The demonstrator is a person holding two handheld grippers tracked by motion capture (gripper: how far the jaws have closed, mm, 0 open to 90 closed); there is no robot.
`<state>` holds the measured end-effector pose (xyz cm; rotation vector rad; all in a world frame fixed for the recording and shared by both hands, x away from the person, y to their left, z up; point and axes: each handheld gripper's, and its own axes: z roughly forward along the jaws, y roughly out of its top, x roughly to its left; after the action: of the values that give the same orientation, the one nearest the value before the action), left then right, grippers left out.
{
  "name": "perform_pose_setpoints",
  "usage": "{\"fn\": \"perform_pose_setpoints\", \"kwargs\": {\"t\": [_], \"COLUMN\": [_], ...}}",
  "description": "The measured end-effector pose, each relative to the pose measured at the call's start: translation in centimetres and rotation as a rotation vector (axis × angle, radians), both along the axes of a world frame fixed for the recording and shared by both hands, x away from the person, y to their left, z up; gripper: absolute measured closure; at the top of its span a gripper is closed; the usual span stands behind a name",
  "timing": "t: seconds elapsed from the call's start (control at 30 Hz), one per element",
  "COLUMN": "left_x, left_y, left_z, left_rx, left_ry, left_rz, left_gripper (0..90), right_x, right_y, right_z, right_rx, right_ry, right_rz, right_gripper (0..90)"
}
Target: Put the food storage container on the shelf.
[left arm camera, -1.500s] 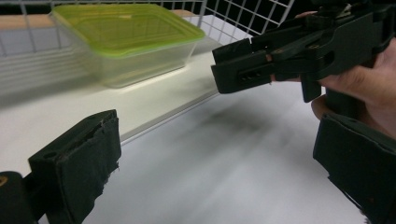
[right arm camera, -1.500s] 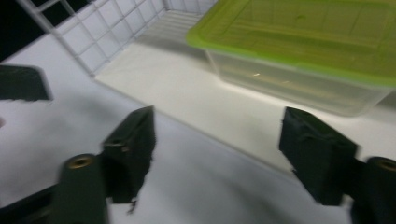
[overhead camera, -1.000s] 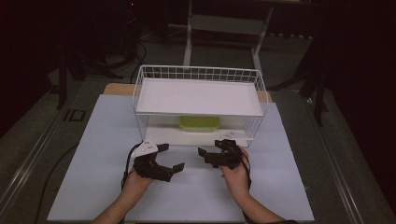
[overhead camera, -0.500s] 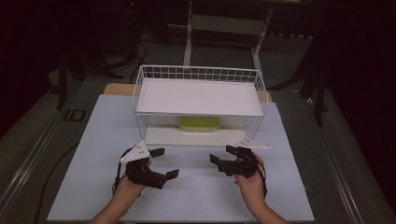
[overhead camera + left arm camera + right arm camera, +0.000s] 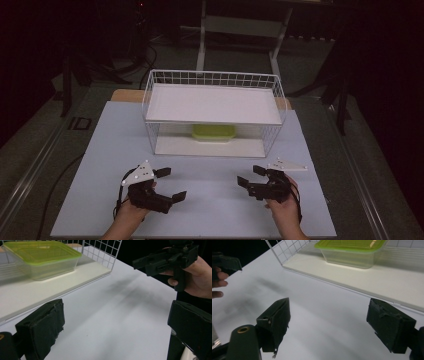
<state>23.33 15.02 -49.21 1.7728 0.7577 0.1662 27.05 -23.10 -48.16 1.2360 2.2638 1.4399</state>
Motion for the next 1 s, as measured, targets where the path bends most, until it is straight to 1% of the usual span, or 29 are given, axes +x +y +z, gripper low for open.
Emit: {"fn": "perform_pose_setpoints", "kwargs": {"t": [0.07, 0.13, 0.2, 0.27, 0.3, 0.37, 0.43, 0.5, 0.6, 0.7, 0.77, 0.8, 0.87, 0.93, 1.0], "left_x": [-0.2, -0.3, -0.3, -0.3, -0.3, -0.3, -0.3, -0.3, -0.3, -0.3, -0.3, -0.3, -0.3, -0.4, -0.4], "left_y": [0.2, 0.2, 0.3, 0.2, 0.2, 0.1, 0.1, 0.2, 0.1, -0.1, -0.4, -0.5, -0.6, -0.5, -0.3], "left_z": [-0.2, -0.5, -0.8, -1.0, -1.1, -1.2, -1.2, -1.3, -1.6, -1.8, -1.7, -1.5, -1.3, -1.4, -1.6], "left_rx": [0.001, -0.001, -0.003, -0.007, -0.009, -0.009, -0.008, -0.014, -0.004, 0.01, 0.016, 0.024, 0.026, 0.015, 0.02], "left_ry": [-0.001, 0.001, 0.003, 0.006, 0.006, 0.005, -0.001, -0.004, -0.002, -0.008, -0.012, -0.017, -0.038, -0.037, -0.033], "left_rz": [0.001, 0.005, 0.008, 0.009, 0.007, 0.007, 0.007, 0.01, 0.01, 0.006, 0.006, 0.005, 0.009, 0.011, 0.012], "left_gripper": [1.8, 1.8, 1.8, 1.8, 1.8, 1.8, 1.8, 1.8, 1.8, 1.8, 1.8, 1.8, 1.8, 1.8, 1.8], "right_x": [-0.4, -0.7, -1.0, -1.2, -1.4, -1.7, -1.9, -2.1, -1.9, -1.8, -1.7, -1.7, -1.6, -1.2, -0.9], "right_y": [-0.3, -0.6, -0.9, -0.9, -0.9, -0.6, -0.5, -0.4, -0.3, -0.4, -0.6, -0.8, -1.1, -1.4, -1.7], "right_z": [-0.1, -0.2, -0.2, -0.1, -0.2, -0.4, -0.6, -1.0, -1.4, -1.7, -2.0, -2.2, -2.6, -2.8, -2.8], "right_rx": [-0.012, -0.024, -0.011, -0.009, -0.008, -0.042, -0.044, -0.062, -0.077, -0.104, -0.111, -0.116, -0.122, -0.14, -0.135], "right_ry": [-0.012, -0.014, -0.022, -0.029, -0.037, -0.044, -0.063, -0.08, -0.071, -0.104, -0.111, -0.121, -0.125, -0.125, -0.126], "right_rz": [0.002, 0.012, 0.018, 0.026, 0.039, 0.055, 0.06, 0.064, 0.078, 0.091, 0.102, 0.107, 0.128, 0.127, 0.119], "right_gripper": [18.9, 18.6, 18.6, 18.6, 18.4, 18.0, 17.5, 17.2, 16.8, 15.5, 15.2, 15.2, 14.2, 14.2, 14.1]}}
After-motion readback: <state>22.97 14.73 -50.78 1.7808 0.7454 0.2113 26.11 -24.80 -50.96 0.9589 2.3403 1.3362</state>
